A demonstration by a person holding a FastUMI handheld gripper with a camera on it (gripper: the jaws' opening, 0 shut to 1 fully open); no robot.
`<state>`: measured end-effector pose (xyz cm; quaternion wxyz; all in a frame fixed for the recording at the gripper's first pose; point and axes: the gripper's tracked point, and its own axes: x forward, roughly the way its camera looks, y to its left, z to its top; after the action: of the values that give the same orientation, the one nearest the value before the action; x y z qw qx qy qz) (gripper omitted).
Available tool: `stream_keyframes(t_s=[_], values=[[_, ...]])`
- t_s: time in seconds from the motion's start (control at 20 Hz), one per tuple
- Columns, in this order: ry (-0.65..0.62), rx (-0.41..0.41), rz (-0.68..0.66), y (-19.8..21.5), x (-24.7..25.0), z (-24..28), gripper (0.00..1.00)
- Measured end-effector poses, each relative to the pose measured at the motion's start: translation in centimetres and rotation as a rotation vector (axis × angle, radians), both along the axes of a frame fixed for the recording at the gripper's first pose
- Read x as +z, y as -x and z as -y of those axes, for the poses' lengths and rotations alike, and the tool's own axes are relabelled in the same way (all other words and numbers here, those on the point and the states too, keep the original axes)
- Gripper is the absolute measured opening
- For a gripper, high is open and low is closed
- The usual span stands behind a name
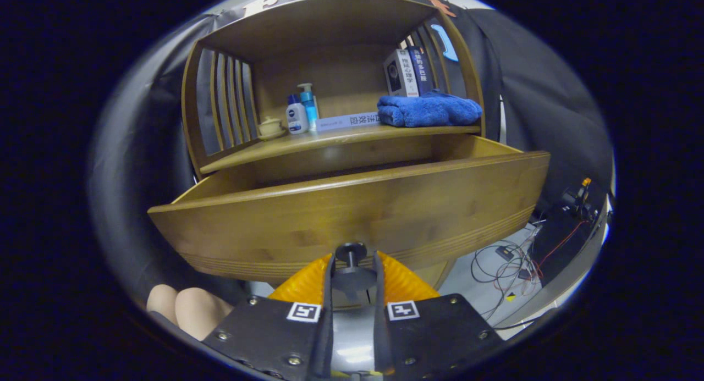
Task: Pull open the drawer, take out the items inside it, and place them on the countertop above the cabinet.
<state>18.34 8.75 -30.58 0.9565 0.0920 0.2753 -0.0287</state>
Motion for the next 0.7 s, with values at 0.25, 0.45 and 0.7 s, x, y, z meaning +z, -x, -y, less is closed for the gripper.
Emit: stream_keyframes(t_s=[0.25,0.45,0.7], values=[[0.013,0.012,-0.007,0.11,-0.11,-0.04,0.30],[0.025,0.036,0.000,0.02,0.03,-0.18,0.30],[0.031,0.039,-0.006,0.22,-0.22,-0.10,0.41]])
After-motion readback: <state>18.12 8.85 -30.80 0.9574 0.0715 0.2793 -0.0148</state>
